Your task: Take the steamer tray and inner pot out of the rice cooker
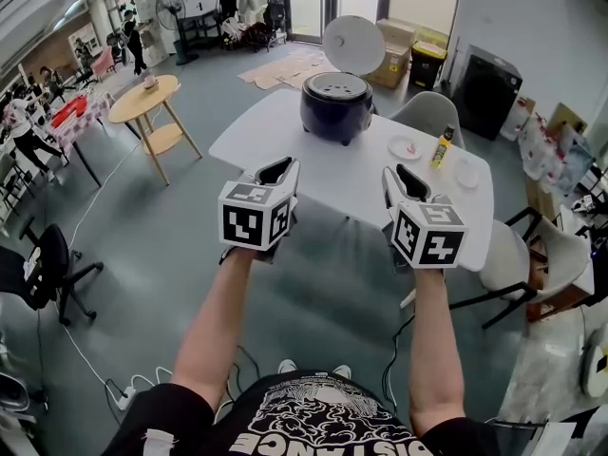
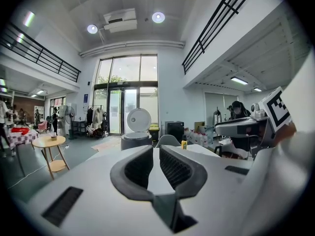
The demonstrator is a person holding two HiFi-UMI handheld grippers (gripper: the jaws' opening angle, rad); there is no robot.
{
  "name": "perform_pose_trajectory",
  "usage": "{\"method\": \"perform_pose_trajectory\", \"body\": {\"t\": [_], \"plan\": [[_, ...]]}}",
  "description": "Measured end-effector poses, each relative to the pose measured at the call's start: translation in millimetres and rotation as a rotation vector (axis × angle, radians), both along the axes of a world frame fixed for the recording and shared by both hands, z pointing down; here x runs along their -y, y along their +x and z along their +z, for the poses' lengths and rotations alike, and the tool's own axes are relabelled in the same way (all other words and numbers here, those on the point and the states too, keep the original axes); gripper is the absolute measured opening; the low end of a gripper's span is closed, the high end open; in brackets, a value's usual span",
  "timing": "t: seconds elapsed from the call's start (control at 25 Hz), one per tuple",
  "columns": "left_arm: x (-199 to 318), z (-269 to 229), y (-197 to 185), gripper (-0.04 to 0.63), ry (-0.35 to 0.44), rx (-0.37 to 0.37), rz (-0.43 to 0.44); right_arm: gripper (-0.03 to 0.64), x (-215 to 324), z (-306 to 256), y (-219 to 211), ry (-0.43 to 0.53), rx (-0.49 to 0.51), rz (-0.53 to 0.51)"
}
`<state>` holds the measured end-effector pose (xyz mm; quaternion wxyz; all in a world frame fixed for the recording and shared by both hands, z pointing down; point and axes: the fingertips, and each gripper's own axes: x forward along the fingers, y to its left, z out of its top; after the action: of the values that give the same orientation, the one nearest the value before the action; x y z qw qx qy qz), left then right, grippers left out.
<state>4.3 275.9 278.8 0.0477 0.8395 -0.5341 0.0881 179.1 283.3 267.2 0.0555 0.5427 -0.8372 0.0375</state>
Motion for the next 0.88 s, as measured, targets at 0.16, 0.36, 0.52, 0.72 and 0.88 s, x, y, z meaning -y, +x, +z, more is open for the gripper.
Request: {"method": "perform_pose_trajectory", "body": {"t": [0.16, 0.36, 0.52, 0.72, 0.88], "plan": [[-2, -2, -3, 0.098, 0.015, 0.001, -0.024, 0.117, -2, 2, 0, -0.004, 0.001, -0.004], [-1, 1, -6, 0.128, 0.005, -0.017, -0.025, 0.156, 0, 3, 0, -0.001, 0.001, 0.010], [0, 2, -12, 0.207, 0.004, -0.005, -0.035, 0.195, 2, 2, -2, -0.002, -0.001, 0.026], [3, 2, -20, 0.288, 0.005, -0.018, -0.036, 0.250, 3, 5, -5, -0.008, -0.005, 0.039], [4, 2, -28, 0.332, 0.001, -0.019, -0.028, 0.279, 2, 8, -13, -0.012, -0.027, 0.051]]}}
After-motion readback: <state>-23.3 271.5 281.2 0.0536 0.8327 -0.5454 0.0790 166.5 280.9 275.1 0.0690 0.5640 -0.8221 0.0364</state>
